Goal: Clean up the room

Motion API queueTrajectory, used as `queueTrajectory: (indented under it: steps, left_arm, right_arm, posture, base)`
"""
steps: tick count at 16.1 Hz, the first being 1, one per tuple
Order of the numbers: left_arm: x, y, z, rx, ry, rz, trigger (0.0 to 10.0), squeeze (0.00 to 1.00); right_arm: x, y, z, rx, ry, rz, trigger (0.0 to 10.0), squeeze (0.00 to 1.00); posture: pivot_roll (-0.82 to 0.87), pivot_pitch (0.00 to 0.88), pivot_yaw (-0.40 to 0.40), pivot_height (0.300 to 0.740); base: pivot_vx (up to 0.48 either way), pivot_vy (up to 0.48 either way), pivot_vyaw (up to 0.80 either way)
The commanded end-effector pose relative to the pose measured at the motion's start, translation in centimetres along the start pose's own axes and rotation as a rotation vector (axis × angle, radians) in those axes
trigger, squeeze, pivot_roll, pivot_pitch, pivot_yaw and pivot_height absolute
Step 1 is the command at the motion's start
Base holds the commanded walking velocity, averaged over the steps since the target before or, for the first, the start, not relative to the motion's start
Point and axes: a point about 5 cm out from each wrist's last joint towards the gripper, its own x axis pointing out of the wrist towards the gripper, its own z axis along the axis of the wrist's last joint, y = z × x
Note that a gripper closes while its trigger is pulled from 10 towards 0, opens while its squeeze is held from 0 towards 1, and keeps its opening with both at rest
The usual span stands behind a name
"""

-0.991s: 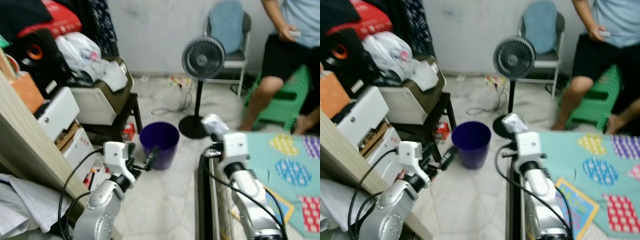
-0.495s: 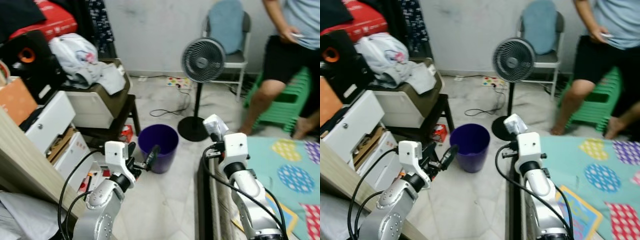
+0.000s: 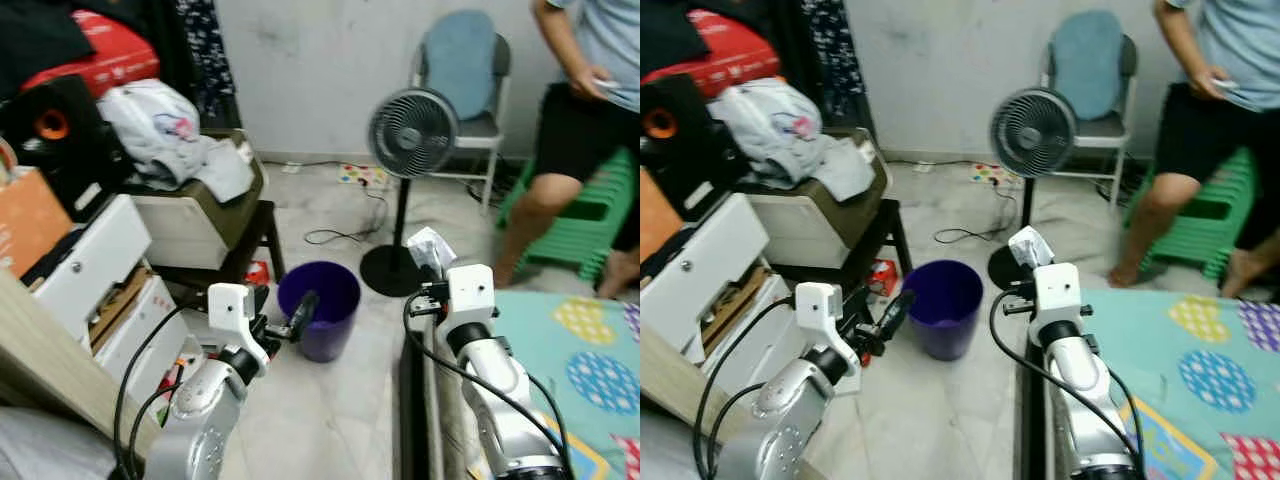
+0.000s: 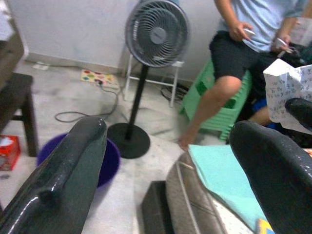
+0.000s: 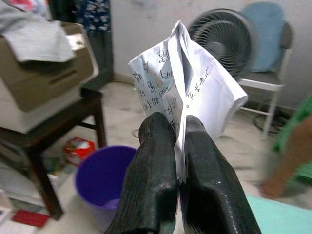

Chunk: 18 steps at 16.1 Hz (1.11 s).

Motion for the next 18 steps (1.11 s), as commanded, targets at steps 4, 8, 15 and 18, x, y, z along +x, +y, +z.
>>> queueTrajectory:
  steps: [4,8,15,18]
  left_arm:
    - [-0.02,0.38,0.36,0.010,-0.008,0.015,10.0,0.00]
    - [-0.03,0.43,0.37,0.011,-0.005,0.015,10.0,0.00]
    - [0.00,0.48,0.32,0.015,0.002,0.014,10.0,0.00]
    - [0.00,0.45,0.27,0.015,0.004,0.015,10.0,0.00]
  right_arm:
    - [0.29,0.54,0.46,0.009,-0.018,0.012,10.0,0.00]
    - [0.30,0.64,0.48,0.002,-0.021,0.015,10.0,0.00]
    - [0.32,0.79,0.47,-0.004,-0.021,0.019,10.0,0.00]
    - [0.29,0.74,0.40,-0.002,-0.019,0.018,10.0,0.00]
  posture:
    - [-0.11,0.000,0.046,0.740]
    - [-0.11,0.000,0.047,0.740]
    - [-0.11,0.000,0.051,0.740]
    - [-0.11,0.000,0.051,0.740]
  base:
    - [0.253,0.000,0.00]
    - [0.253,0.000,0.00]
    - [0.254,0.000,0.24]
    - [0.254,0.000,0.00]
